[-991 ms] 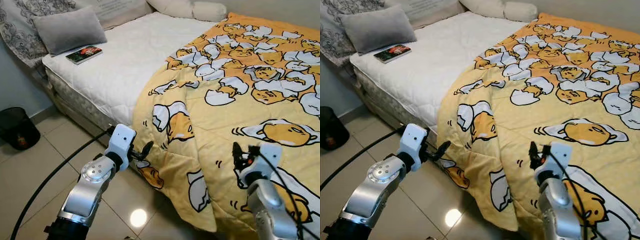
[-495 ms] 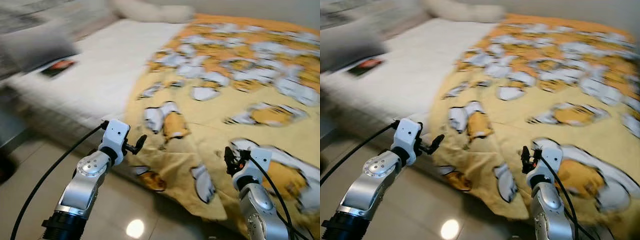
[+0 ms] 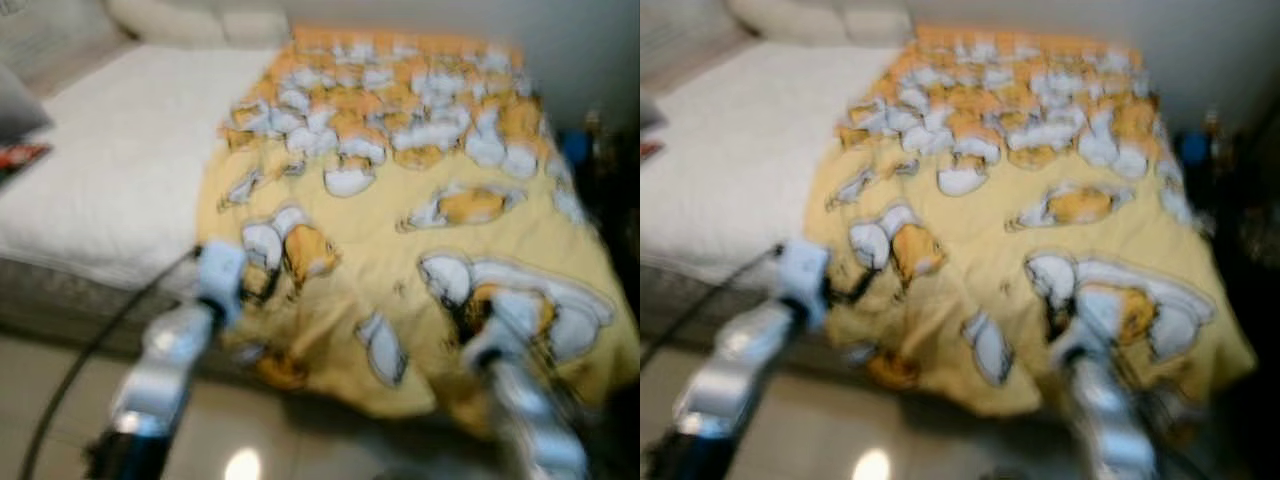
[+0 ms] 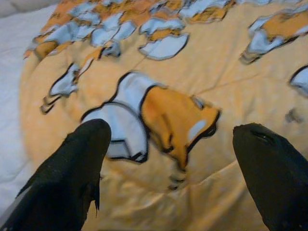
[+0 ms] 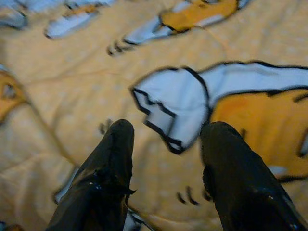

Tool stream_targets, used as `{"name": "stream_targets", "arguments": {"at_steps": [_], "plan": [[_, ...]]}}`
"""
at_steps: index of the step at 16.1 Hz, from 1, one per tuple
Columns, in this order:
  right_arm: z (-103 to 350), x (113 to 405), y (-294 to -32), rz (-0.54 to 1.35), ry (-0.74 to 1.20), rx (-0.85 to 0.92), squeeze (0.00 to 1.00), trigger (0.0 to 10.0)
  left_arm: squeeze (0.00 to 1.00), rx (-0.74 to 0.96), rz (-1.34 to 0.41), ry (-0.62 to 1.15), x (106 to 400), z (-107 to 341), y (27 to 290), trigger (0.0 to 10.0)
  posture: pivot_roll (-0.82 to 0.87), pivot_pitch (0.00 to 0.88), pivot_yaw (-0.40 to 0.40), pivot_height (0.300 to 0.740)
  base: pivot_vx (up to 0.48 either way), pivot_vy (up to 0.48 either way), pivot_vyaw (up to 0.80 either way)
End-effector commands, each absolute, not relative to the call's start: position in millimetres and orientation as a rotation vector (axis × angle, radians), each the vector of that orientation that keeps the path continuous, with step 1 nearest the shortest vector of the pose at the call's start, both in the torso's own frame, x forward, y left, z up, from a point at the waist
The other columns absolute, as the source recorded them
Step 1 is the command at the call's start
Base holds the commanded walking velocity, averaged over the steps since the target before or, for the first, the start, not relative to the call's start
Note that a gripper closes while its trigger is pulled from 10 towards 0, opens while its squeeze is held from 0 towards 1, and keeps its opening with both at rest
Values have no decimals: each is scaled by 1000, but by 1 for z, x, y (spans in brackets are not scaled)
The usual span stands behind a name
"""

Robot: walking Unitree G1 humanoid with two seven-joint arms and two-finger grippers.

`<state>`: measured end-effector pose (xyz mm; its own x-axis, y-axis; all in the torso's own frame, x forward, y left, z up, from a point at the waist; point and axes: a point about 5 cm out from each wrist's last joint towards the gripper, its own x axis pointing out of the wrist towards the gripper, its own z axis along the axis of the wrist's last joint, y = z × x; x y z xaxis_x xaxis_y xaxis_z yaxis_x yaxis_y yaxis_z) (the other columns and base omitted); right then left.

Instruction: Clean up the room

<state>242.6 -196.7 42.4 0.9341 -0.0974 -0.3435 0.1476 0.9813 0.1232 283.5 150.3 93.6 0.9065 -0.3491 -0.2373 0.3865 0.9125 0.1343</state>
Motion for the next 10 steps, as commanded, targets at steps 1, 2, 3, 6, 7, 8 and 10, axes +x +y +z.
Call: {"name": "stream_targets", "arguments": {"at_steps": [1, 2, 3, 6, 7, 8, 10], "plan": [[42, 245, -187, -95, 353, 149, 0, 10000, 0, 194, -343, 215, 282, 94, 162, 10000, -24, 0, 55, 740, 0, 394, -406], [42, 246, -187, -90, 359, 146, 0, 10000, 0, 192, -338, 213, 281, 94, 163, 10000, -18, 0, 47, 740, 0, 394, -400], [41, 247, -185, -81, 365, 143, 0, 10000, 0, 191, -331, 213, 280, 94, 164, 10000, -14, 0, 44, 740, 0, 394, -400], [41, 248, -184, -71, 370, 148, 0, 10000, 0, 194, -323, 213, 279, 94, 166, 10000, -7, 0, 38, 740, 0, 396, -402], [41, 248, -184, -72, 372, 151, 0, 10000, 0, 195, -321, 212, 280, 95, 167, 10000, -7, 0, 39, 740, 0, 409, 0], [41, 248, -183, -72, 373, 152, 0, 10000, 0, 196, -320, 212, 280, 95, 168, 10000, -7, 0, 39, 740, 0, 416, -400], [41, 249, -182, -70, 374, 156, 0, 10000, 0, 198, -319, 211, 280, 95, 169, 10000, -7, 0, 40, 740, 0, 414, -200]]}}
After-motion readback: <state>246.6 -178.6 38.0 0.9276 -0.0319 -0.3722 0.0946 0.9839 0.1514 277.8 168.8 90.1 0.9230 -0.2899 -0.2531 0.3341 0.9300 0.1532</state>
